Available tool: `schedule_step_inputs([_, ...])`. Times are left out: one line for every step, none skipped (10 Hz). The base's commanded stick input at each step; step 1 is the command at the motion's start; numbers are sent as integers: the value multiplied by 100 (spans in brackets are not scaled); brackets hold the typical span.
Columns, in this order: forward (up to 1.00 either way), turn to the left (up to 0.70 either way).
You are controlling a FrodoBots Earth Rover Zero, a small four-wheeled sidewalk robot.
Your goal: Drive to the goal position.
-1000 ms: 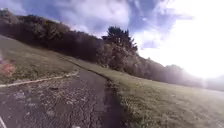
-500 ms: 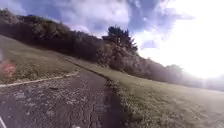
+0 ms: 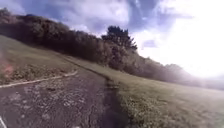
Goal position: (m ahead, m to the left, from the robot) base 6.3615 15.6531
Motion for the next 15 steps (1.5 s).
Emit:
schedule_step_inputs([70, 0])
schedule_step_inputs([70, 0])
schedule_step_inputs([70, 0])
schedule_step_inputs([70, 0])
schedule_step_inputs([70, -31])
schedule_step_inputs([70, -35])
schedule_step_inputs([70, -17])
schedule_step_inputs([70, -5])
schedule_step_inputs([70, -1])
schedule_step_inputs([70, 0])
schedule_step_inputs([70, 0])
schedule_step_inputs([70, 0])
schedule_step_inputs([70, 0])
schedule_step_inputs([70, 0])
schedule_step_inputs([70, 0])
